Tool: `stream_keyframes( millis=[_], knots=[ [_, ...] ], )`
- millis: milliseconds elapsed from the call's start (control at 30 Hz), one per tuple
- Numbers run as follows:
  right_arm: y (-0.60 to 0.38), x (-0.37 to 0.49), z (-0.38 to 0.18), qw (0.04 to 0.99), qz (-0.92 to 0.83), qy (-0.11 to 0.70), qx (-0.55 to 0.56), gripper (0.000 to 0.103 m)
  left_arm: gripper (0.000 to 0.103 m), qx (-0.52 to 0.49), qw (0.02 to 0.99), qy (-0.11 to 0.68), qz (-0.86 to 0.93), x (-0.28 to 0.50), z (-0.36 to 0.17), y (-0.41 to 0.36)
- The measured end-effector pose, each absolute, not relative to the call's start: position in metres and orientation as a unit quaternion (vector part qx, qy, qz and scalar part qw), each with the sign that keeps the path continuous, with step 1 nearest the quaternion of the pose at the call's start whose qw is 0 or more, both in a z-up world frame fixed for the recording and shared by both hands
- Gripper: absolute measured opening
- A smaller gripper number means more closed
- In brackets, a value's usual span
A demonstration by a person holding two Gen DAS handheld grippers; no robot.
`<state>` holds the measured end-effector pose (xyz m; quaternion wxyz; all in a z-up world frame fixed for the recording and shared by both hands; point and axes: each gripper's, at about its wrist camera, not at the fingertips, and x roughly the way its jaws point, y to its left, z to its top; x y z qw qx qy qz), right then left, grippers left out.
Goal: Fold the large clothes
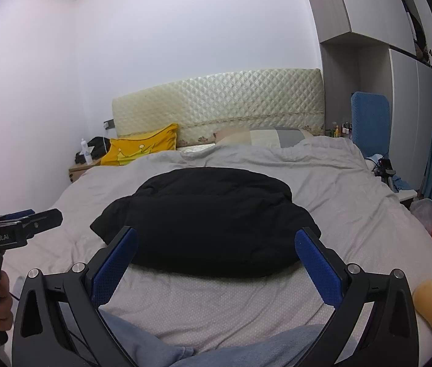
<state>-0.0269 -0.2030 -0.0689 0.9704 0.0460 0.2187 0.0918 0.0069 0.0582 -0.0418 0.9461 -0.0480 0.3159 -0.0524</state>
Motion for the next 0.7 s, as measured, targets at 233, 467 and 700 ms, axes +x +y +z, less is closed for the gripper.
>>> stream_keyframes(
  millis=[233, 467, 700],
  knots=[
    [-0.2032, -0.0269, -0.0696, 0.970, 0.092, 0.220, 0.044, 0.103, 0.103, -0.049, 0.945, 0.319, -0.056, 0.0064, -0.0442, 0.0538],
    [-0.2030, -0.0263, -0.0695, 0.970, 0.092, 0.221, 0.045, 0.103, 0.103, -0.050, 0.944, 0.321, -0.059, 0.0065, -0.0446, 0.0523],
    [-0.2035, -0.0261, -0.0699, 0.970, 0.092, 0.221, 0.045, 0.103, 0.103, -0.049, 0.944, 0.320, -0.062, 0.0068, -0.0441, 0.0522]
  ],
)
